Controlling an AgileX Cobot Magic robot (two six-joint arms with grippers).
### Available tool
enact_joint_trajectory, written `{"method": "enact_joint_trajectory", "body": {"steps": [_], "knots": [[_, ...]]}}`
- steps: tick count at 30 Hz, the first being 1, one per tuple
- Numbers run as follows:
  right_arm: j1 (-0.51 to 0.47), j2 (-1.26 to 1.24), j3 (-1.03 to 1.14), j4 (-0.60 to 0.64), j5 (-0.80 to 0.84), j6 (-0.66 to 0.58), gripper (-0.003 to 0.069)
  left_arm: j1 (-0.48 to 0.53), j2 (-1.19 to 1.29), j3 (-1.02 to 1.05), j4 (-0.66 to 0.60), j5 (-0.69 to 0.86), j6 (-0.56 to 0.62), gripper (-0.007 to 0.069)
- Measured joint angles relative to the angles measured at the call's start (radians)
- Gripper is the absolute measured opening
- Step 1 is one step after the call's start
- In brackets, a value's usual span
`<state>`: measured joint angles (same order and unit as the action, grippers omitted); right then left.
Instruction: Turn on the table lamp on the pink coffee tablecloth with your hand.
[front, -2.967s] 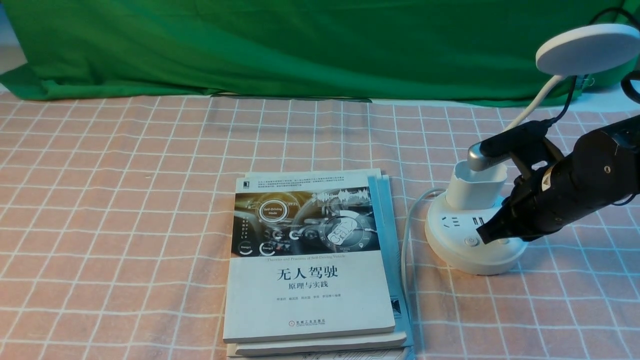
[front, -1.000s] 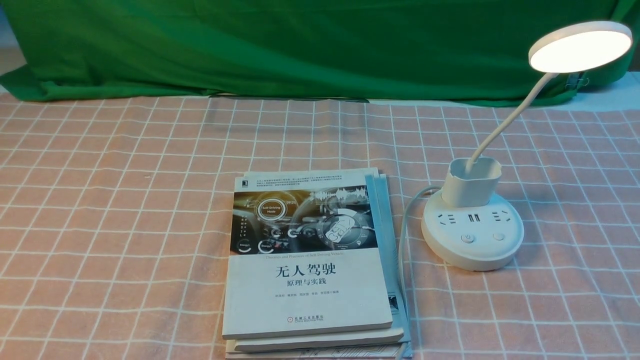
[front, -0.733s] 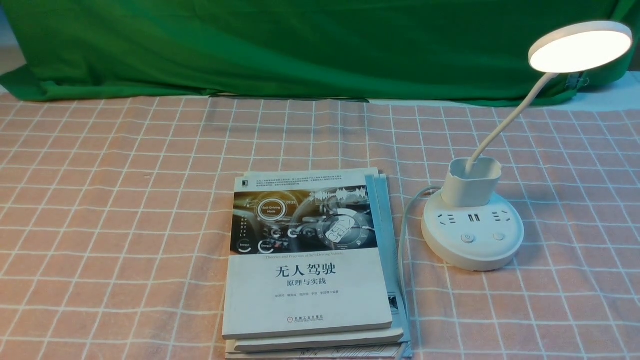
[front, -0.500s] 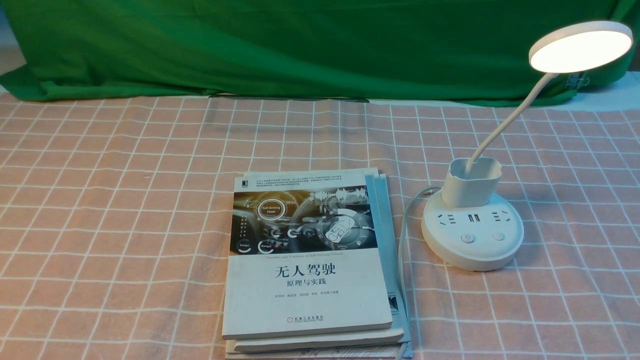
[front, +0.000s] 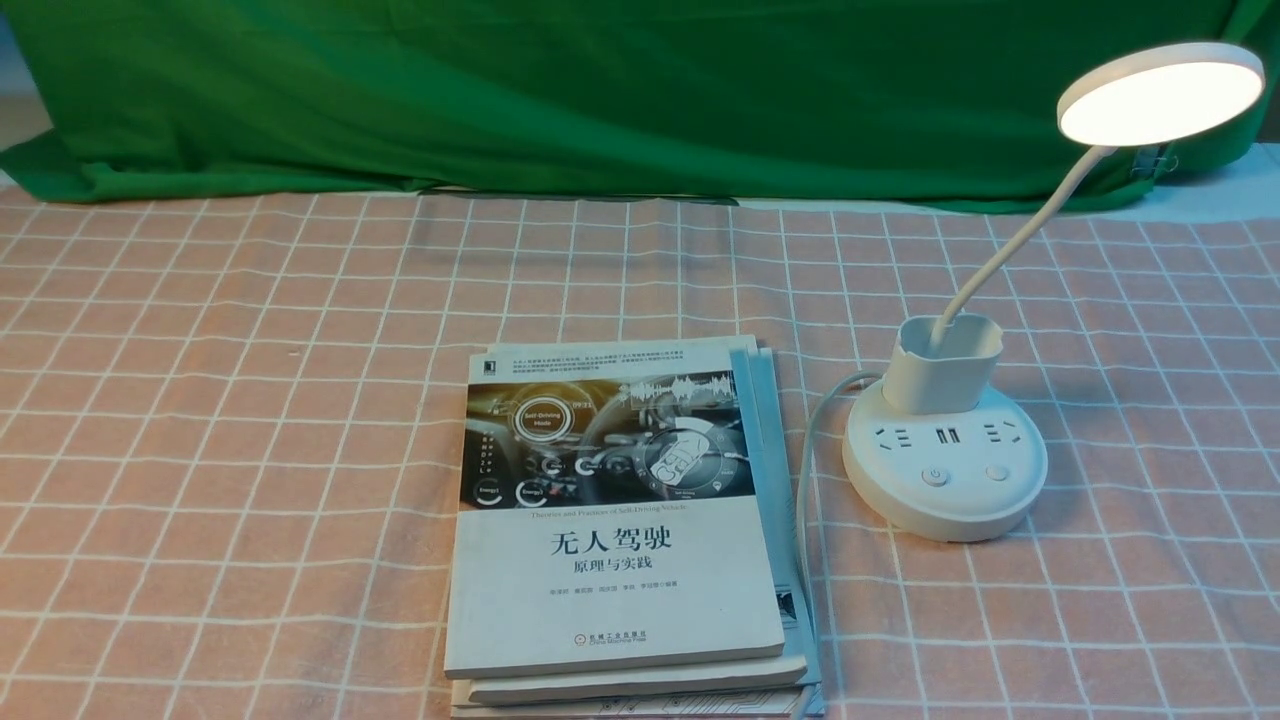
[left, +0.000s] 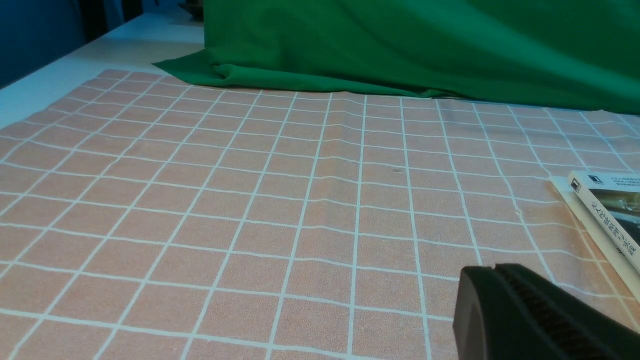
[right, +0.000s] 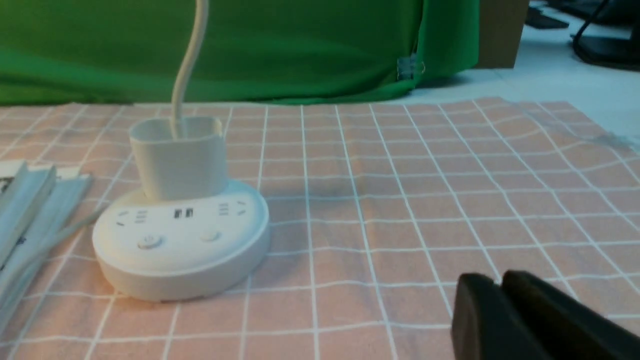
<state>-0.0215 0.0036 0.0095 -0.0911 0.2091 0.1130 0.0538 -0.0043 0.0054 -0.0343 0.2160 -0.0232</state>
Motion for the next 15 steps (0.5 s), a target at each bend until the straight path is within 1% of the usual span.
{"method": "enact_joint_trajectory", "body": {"steps": [15], "knots": [[0.000, 0.000, 0.001, 0.006, 0.008, 0.000, 0.0148, 0.000, 0.000, 0.000, 0.000, 0.000, 0.000, 0.0021]]}}
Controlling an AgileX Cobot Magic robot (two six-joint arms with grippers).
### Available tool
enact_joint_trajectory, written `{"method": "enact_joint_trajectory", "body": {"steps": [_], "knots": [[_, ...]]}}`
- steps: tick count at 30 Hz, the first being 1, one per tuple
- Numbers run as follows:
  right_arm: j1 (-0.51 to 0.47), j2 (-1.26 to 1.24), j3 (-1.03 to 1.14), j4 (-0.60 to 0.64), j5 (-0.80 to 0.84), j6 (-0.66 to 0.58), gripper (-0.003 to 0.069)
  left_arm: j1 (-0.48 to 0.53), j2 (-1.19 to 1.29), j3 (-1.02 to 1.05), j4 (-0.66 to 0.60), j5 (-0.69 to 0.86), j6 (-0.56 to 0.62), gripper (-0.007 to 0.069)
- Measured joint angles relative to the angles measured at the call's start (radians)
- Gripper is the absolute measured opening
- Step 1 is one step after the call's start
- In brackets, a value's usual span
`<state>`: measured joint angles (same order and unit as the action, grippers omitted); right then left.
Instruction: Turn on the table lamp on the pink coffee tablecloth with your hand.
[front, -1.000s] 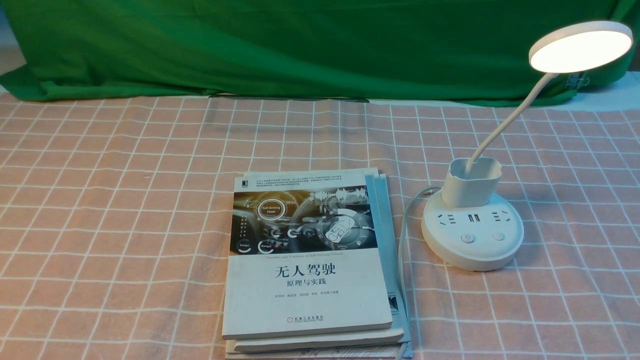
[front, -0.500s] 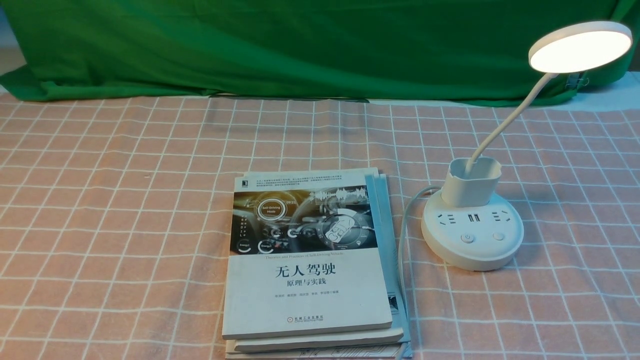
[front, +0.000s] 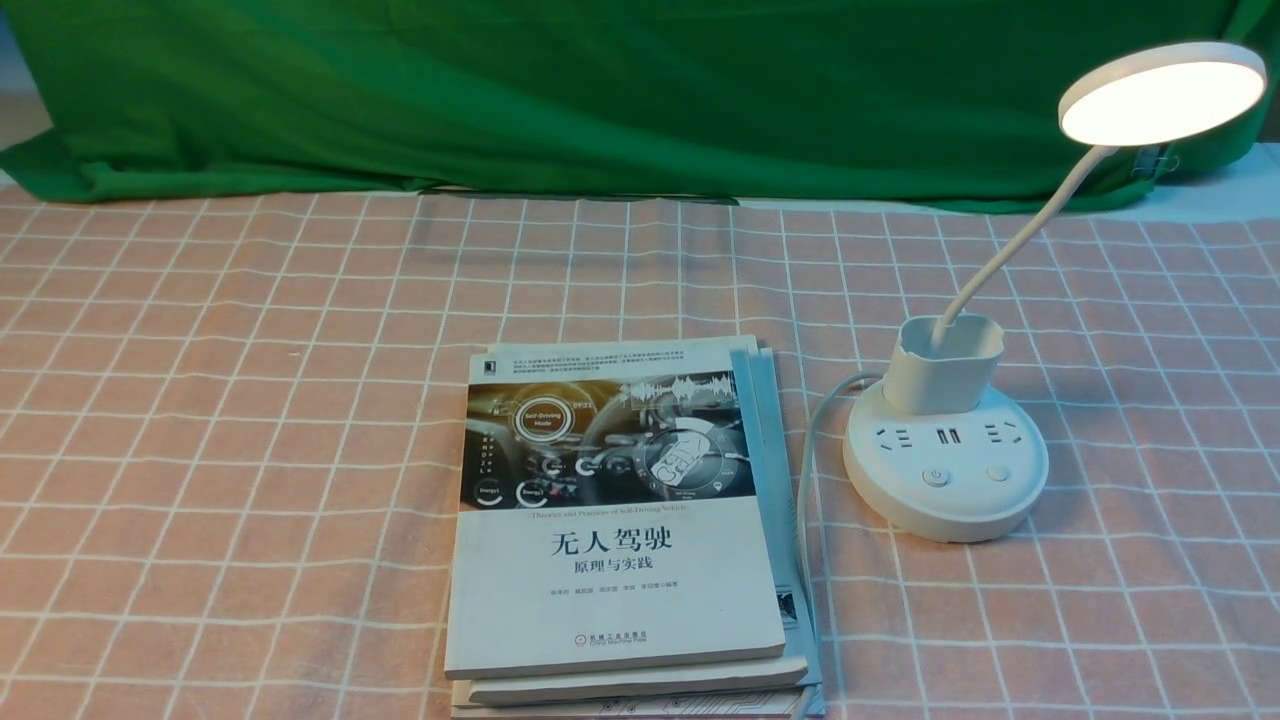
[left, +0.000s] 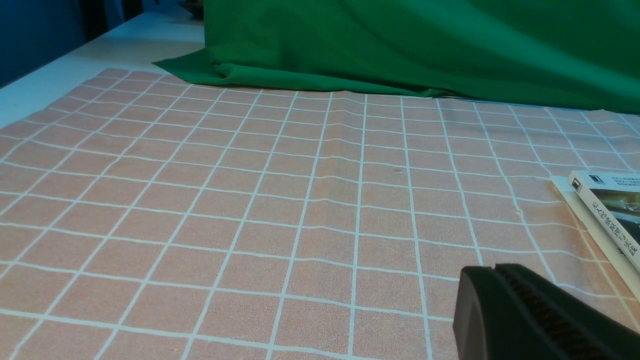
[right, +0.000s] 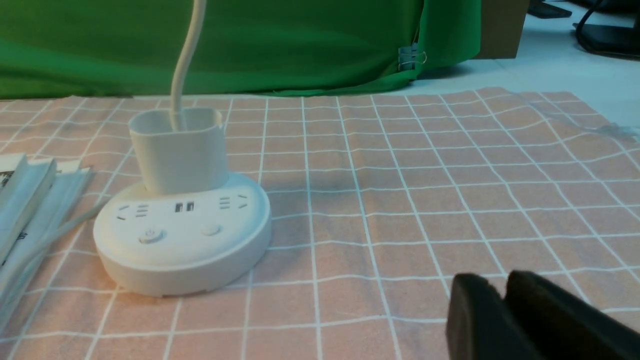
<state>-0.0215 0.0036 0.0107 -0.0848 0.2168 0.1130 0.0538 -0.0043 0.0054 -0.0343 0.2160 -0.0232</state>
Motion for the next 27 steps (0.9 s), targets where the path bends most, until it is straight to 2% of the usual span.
{"method": "enact_joint_trajectory", "body": {"steps": [27], "knots": [[0.000, 0.000, 0.000, 0.000, 0.000, 0.000, 0.0213, 0.000, 0.000, 0.000, 0.000, 0.000, 0.000, 0.0021]]}}
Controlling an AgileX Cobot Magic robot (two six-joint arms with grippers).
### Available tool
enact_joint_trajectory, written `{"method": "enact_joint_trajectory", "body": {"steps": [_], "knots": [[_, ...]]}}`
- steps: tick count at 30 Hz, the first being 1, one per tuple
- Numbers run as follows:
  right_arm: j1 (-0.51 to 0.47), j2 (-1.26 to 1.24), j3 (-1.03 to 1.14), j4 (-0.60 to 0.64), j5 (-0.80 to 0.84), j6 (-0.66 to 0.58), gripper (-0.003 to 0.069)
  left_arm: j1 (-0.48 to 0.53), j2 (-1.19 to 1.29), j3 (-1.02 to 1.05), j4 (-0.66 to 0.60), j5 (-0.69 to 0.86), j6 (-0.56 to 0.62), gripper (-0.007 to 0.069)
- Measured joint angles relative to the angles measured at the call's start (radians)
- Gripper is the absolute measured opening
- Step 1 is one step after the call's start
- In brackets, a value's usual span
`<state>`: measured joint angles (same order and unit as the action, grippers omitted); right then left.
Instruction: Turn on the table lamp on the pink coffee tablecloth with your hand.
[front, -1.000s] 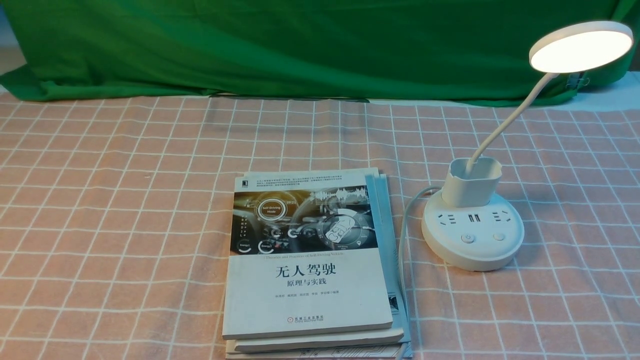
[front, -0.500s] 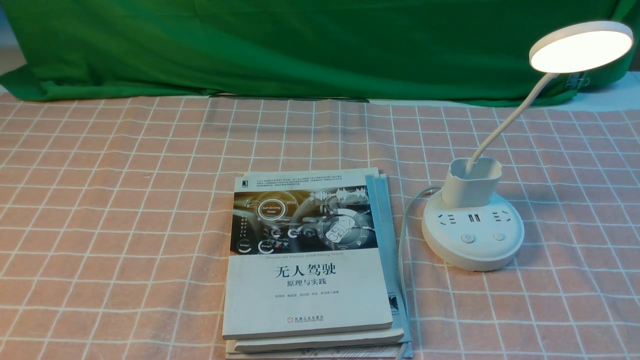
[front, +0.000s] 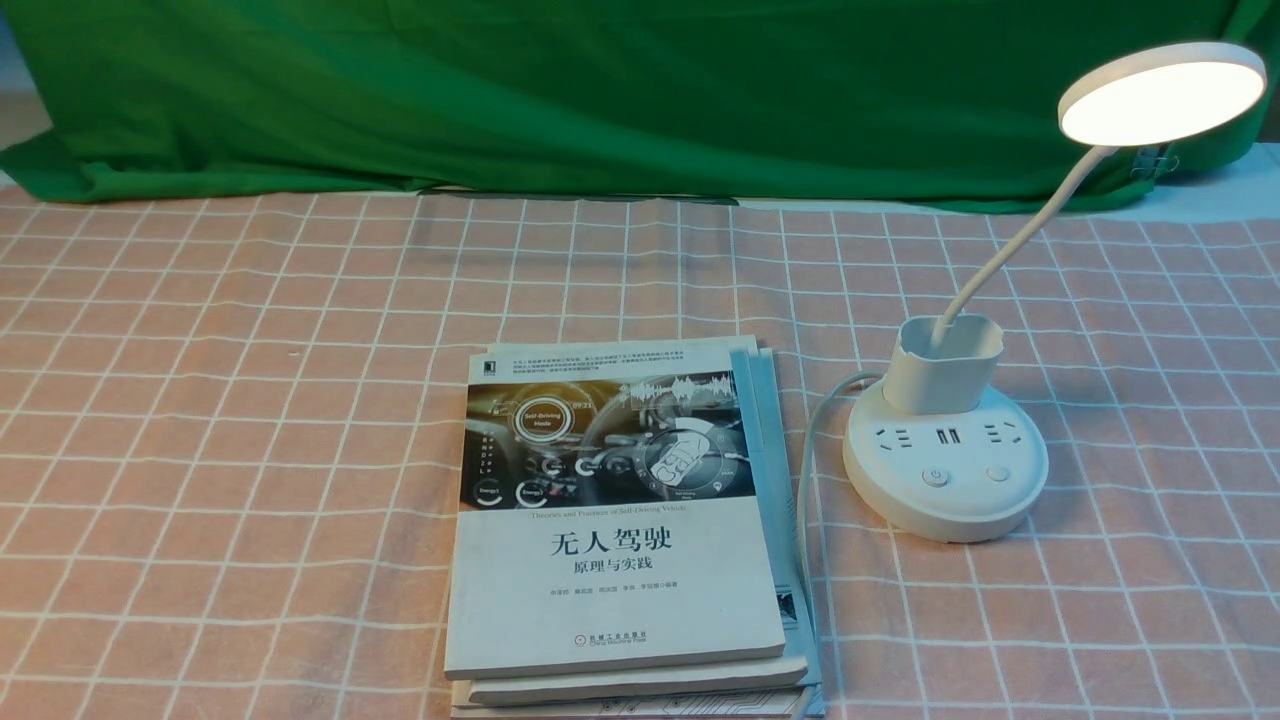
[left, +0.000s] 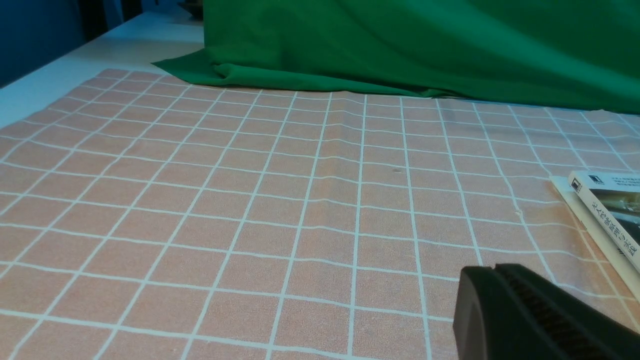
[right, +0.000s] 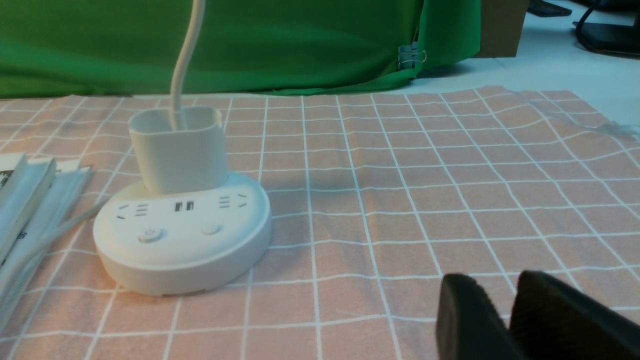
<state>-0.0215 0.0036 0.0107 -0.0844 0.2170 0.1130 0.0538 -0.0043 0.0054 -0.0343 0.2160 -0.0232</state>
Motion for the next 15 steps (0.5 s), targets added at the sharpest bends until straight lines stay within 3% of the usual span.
{"method": "enact_joint_trajectory", "body": {"steps": [15], "knots": [[0.000, 0.000, 0.000, 0.000, 0.000, 0.000, 0.0237, 0.000, 0.000, 0.000, 0.000, 0.000, 0.000, 0.0021]]}}
